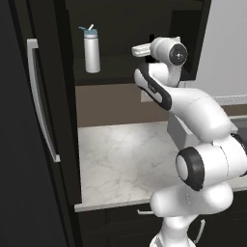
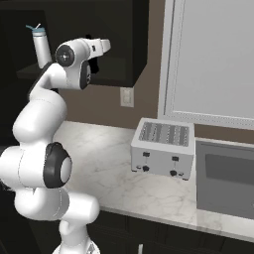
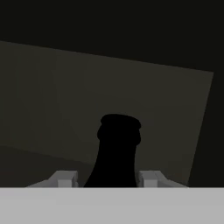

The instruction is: Sort all alcoholic drinks to one cabinet, and non-alcoholic drinks to the other.

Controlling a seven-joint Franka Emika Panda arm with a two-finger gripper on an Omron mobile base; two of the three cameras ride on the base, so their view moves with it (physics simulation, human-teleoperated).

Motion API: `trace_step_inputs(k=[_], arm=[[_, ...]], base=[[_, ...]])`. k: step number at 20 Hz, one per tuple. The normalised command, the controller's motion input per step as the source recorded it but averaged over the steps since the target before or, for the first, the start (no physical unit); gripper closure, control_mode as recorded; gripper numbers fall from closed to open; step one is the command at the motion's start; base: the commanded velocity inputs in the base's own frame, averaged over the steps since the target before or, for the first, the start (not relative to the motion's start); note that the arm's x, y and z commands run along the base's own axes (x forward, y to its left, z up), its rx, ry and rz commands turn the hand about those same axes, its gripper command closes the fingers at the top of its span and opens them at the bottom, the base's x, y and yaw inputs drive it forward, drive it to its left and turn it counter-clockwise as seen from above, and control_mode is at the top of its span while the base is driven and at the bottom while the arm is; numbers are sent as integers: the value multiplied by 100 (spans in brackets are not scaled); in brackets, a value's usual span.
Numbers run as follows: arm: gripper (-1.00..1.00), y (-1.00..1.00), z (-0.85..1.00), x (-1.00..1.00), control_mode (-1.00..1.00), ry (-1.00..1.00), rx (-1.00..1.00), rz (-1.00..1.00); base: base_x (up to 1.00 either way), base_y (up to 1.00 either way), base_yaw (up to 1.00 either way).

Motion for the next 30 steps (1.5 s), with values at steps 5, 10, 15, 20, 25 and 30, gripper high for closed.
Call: trace_step_inputs(k=[5,10,15,20,25,30], arm=[[100,0,-21,44,-100,7,0,0],[100,0,-25,35,-100,6,0,0],[-100,0,-17,14,-100,1,0,1],[-100,0,-2,0,-100,0,0,3],[-100,0,0,-10,-100,0,0,5],[-100,0,0,-27,-100,0,0,2]], base=[[0,0,0],[0,0,0],[0,0,0],[0,0,0],[0,0,0],[0,0,0]])
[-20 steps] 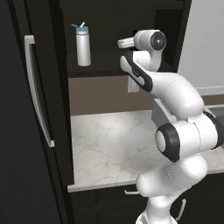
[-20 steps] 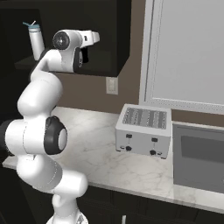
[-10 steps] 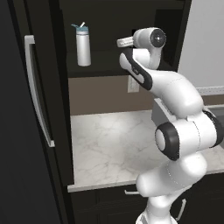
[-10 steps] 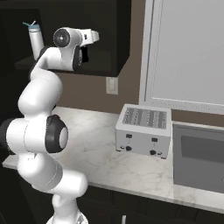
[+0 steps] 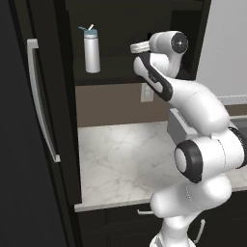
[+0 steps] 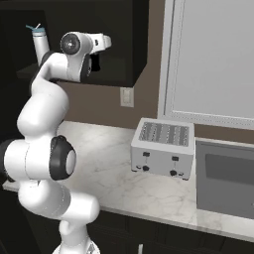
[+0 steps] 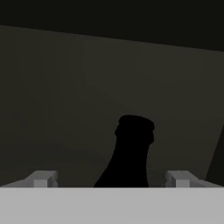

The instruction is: Sort all alcoholic drinks to one cabinet, and non-alcoholic drinks to the other.

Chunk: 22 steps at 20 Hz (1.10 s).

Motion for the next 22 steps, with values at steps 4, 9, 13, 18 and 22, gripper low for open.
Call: trace_step_inputs(k=[4,9,13,18,22], arm=[[-100,0,2,-47,-100,0,0,0],[-100,0,12,-66,-100,0,0,0],[-100,0,23,-95,-100,0,0,0],[-100,0,17,-100,-100,0,0,0],[-100,-3,0,-100,-100,0,0,0]], base=[[0,0,0],[0,0,0],[0,0,0],[0,0,0],[0,0,0]])
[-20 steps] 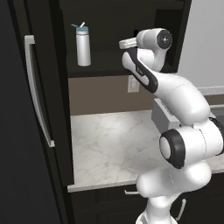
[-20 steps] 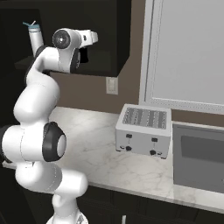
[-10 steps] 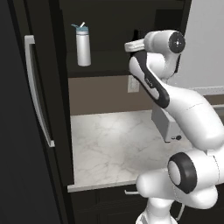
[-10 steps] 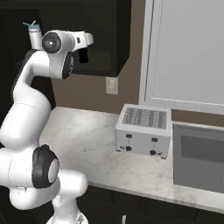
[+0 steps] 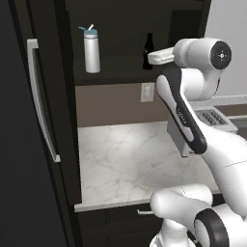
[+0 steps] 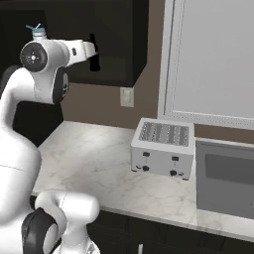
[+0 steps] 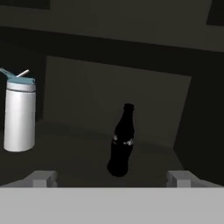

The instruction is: Sort all alcoholic drinks to one cabinet, and non-alcoholic drinks to the other.

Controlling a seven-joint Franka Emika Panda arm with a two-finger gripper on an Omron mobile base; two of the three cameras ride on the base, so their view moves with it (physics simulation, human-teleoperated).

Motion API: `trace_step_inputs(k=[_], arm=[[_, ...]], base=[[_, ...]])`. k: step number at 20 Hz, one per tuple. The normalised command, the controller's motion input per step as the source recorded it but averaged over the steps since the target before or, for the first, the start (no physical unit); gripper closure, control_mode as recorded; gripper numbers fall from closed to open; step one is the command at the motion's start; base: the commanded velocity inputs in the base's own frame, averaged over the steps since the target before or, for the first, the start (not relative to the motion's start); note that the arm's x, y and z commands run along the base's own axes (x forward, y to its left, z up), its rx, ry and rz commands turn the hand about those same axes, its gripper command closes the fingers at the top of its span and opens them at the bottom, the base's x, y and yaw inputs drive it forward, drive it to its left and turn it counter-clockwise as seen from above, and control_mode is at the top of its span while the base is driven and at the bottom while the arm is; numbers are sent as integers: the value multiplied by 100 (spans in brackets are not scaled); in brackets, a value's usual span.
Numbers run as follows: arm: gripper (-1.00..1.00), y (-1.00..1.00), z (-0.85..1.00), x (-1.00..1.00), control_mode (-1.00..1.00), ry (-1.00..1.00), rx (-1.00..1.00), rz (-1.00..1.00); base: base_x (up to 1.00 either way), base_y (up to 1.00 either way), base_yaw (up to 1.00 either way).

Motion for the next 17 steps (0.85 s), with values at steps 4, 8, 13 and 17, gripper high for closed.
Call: trace_step_inputs(k=[4,8,13,17], arm=[[-100,-1,0,-100,-100,3,0,0],[-100,-1,0,-100,-100,11,0,0],[-100,-2,-5,-100,-100,21,0,-1],[-100,0,-41,-94,-100,29,0,-2]], base=[[0,0,0],[0,0,0],[0,0,0],[0,0,0]])
